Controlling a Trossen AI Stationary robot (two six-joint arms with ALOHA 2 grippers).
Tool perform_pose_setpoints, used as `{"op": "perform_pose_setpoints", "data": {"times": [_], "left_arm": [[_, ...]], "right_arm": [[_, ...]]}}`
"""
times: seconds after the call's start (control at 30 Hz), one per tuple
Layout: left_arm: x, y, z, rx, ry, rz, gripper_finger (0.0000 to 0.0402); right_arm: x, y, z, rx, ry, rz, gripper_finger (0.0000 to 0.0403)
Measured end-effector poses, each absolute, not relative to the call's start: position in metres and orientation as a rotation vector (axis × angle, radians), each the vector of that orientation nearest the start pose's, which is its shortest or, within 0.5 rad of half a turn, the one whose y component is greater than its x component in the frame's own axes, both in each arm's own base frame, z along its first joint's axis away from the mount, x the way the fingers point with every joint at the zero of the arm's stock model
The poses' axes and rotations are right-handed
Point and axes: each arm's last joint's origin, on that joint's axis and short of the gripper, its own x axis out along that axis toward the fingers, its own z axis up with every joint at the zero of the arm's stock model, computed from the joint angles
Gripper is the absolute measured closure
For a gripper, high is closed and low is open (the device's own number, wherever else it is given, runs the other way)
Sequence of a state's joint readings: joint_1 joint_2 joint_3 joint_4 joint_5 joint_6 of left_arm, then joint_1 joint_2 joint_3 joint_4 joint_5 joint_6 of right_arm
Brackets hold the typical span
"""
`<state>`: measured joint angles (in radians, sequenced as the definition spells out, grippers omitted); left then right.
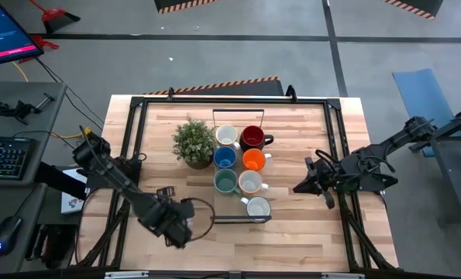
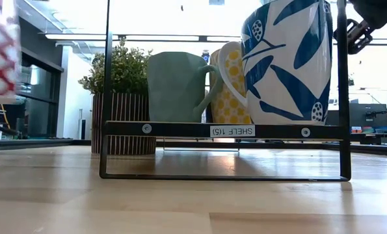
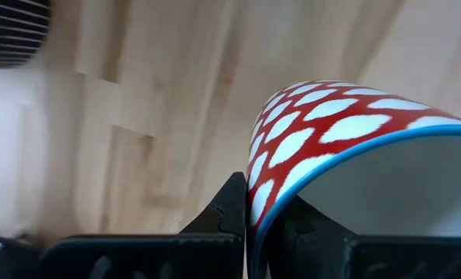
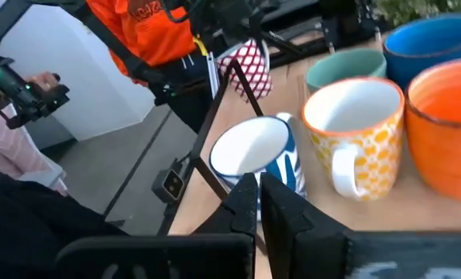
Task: Place coffee mugs
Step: Put the patterned red mug on the shelf
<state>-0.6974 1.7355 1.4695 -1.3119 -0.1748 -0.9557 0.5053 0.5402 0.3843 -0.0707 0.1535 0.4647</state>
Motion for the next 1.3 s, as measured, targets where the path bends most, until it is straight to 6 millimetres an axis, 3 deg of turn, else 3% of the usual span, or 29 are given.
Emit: {"op": "perform_pose_setpoints", "data": {"times": [0.2, 0.57, 0.8, 1.3], "left_arm": [[0.258, -0.164, 0.269, -0.089, 1.467, 0.326, 0.0395], [0.282, -0.105, 0.278, -0.282, 1.443, 0.464, 0.0395], [0.294, -0.096, 0.278, -0.353, 1.383, 0.46, 0.0395], [0.313, -0.101, 0.274, -0.404, 1.308, 0.422, 0.0395]], "right_arm": [[0.121, 0.062, 0.231, 0.386, 0.376, 0.277, 0.0403], [0.117, 0.061, 0.219, 0.482, 0.531, 0.247, 0.0403], [0.116, 0.062, 0.219, 0.503, 0.541, 0.258, 0.0402], [0.116, 0.062, 0.219, 0.499, 0.541, 0.259, 0.0402]]}}
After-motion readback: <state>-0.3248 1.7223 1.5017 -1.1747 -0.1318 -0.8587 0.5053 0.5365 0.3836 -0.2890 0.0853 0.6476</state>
